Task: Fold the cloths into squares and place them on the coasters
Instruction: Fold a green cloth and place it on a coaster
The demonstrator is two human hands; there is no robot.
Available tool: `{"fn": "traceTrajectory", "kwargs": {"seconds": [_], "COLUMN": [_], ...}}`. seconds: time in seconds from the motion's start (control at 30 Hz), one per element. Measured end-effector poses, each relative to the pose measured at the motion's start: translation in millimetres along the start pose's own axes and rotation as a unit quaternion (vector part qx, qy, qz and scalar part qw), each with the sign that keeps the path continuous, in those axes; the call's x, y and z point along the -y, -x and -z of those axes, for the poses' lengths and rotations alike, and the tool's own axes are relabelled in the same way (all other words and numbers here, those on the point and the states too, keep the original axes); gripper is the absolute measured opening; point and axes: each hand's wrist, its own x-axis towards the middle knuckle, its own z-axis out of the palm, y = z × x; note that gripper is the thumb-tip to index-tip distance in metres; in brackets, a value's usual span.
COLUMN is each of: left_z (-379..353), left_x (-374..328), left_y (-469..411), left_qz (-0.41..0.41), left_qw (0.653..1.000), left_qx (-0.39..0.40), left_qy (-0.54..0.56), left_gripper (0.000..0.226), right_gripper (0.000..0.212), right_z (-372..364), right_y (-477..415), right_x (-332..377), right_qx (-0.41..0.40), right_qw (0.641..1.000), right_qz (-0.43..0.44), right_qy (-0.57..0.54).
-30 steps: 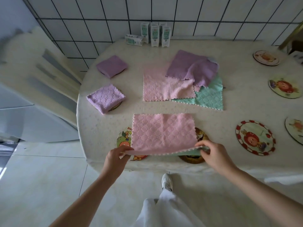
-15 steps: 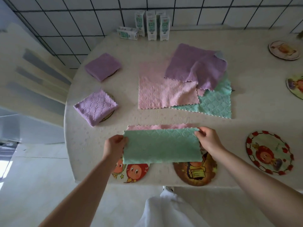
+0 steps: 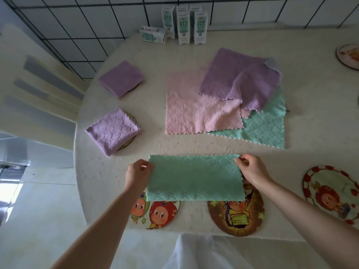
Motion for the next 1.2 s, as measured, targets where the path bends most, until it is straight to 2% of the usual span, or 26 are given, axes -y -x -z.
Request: {"fn": "traceTrajectory", "kwargs": {"seconds": [0.3,0.47,0.53,0.63,0.73,0.83,0.93,1.1,1.2], "left_z": [-5,8,11,2,-23,-52,-70,-64,-49], "left_x": [-4,1,9,20,31,41,49,58,70], "left_y": [-6,3,13,39,72,100,116,122,123], "left_qz": [0.007,0.009,-0.068,-0.247,-0.408,-0.467,-0.478,-0.446,-0.391], "left_qw": [0.998,0.997,0.99,0.946,0.883,0.838,0.811,0.822,0.849], "left_qx": [-0.034,-0.072,-0.104,-0.132,-0.065,0.028,0.051,0.037,0.012], "left_qy": [-0.055,-0.004,-0.069,-0.167,-0.222,-0.279,-0.335,-0.353,-0.355], "left_gripper": [0.02,0.016,0.014,0.01,0.023,0.045,0.058,0.069,0.07], "right_gripper": [0.023,0.016,0.014,0.02,0.026,0.037,0.053,0.067,0.079], "right_z": [-1,8,13,14,2,-18,-35,-24,-12], "right_y": [-3,8,18,43,72,98,115,124,124], "right_x": [7,8,5,0,-4,-2,-8,-19,-25], "right_qx": [-0.009,-0.041,-0.066,-0.086,-0.057,-0.018,0.009,0.01,0.028], "right_qw": [0.999,0.999,0.997,0.984,0.954,0.907,0.868,0.849,0.833], "right_qz": [-0.024,-0.018,0.022,0.132,0.239,0.342,0.392,0.383,0.371], "right_qy": [0.031,-0.008,0.024,0.081,0.17,0.245,0.305,0.365,0.41]}}
